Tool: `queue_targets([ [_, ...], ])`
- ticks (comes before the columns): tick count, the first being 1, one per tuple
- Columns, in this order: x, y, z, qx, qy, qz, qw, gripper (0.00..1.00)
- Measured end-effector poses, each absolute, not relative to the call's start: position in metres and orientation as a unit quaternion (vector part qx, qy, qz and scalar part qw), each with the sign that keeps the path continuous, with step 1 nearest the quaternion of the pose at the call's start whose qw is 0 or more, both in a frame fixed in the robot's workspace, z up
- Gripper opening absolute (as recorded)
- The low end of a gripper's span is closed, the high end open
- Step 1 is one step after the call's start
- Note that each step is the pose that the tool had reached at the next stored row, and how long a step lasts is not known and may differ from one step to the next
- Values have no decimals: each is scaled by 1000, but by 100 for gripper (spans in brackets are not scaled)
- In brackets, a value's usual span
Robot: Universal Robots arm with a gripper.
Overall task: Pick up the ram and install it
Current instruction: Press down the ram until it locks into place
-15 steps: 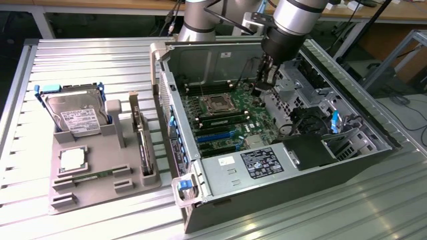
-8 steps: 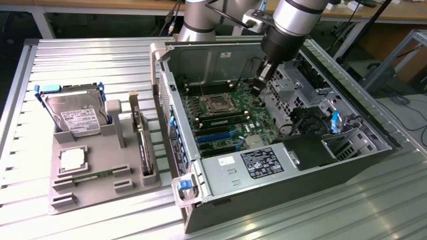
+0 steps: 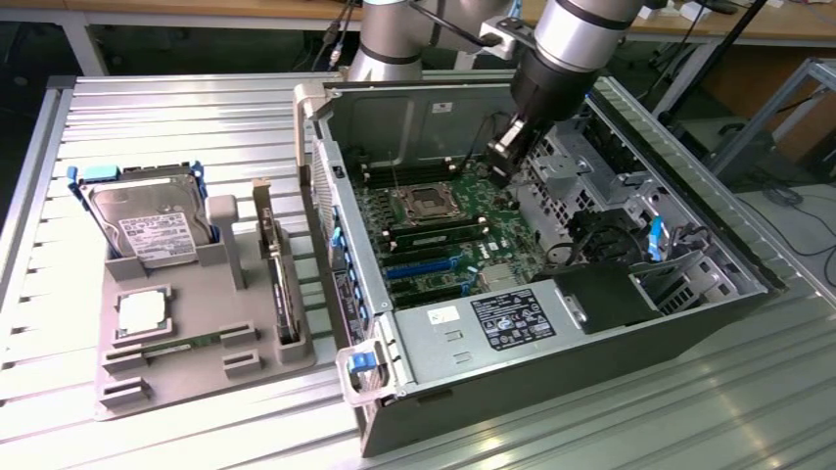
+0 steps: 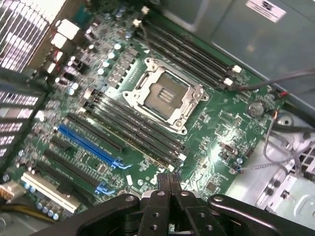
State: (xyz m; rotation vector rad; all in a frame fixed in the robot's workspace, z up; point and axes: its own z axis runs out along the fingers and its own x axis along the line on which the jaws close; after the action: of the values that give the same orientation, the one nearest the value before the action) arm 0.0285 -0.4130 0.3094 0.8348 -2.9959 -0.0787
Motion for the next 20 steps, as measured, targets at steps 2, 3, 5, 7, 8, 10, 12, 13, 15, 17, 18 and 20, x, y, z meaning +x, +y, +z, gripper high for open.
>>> queue_targets([
  [2, 29, -413, 309, 241, -970, -26, 15, 11],
  [3, 28, -413, 309, 224, -974, -26, 14, 11],
  [5, 29, -413, 309, 191, -981, -26, 13, 11],
  [7, 29, -413, 308, 167, -985, -27, 13, 11],
  [8, 29, -413, 308, 157, -987, -27, 12, 11],
  [10, 29, -413, 308, 123, -992, -27, 11, 11],
  [12, 29, -413, 308, 79, -996, -28, 10, 11],
  [13, 29, -413, 307, 62, -998, -28, 10, 11],
  [15, 28, -413, 307, 40, -999, -28, 9, 11],
  [17, 29, -413, 307, 16, -999, -28, 8, 11],
  [18, 29, -413, 307, 8, -1000, -28, 8, 11],
  [20, 29, -413, 307, -10, -1000, -28, 8, 11],
])
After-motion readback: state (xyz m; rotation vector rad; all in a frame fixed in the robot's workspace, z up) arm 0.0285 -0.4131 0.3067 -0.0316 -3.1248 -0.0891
